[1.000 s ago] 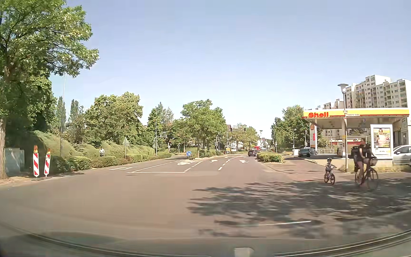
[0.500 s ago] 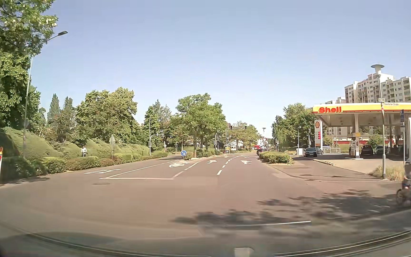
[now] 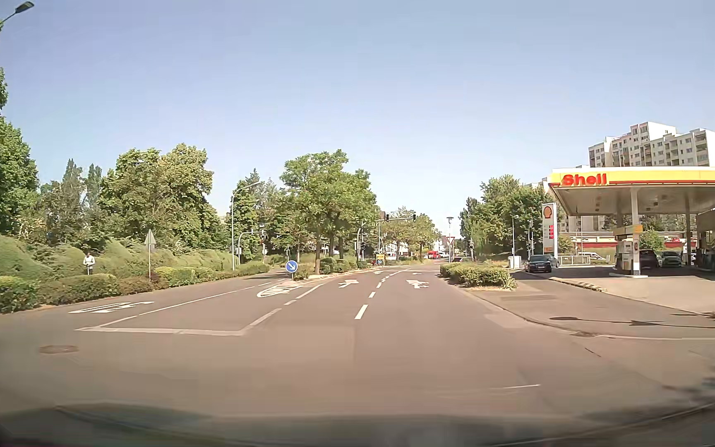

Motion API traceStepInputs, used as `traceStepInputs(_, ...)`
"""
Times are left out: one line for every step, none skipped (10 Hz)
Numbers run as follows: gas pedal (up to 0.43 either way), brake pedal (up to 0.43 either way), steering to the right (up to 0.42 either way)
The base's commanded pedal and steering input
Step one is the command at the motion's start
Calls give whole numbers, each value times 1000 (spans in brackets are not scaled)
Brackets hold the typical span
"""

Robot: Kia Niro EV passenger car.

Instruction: Follow the waypoints while adhering to traffic rules and regulations

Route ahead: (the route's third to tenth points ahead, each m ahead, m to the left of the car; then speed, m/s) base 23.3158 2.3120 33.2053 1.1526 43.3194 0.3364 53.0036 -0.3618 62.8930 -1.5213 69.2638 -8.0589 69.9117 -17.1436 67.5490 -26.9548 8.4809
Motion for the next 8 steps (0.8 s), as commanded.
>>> traceStepInputs(67,30,37)
traceStepInputs(67,30,37)
traceStepInputs(67,30,37)
traceStepInputs(67,30,36)
traceStepInputs(67,30,34)
traceStepInputs(67,30,31)
traceStepInputs(67,30,24)
traceStepInputs(67,30,18)
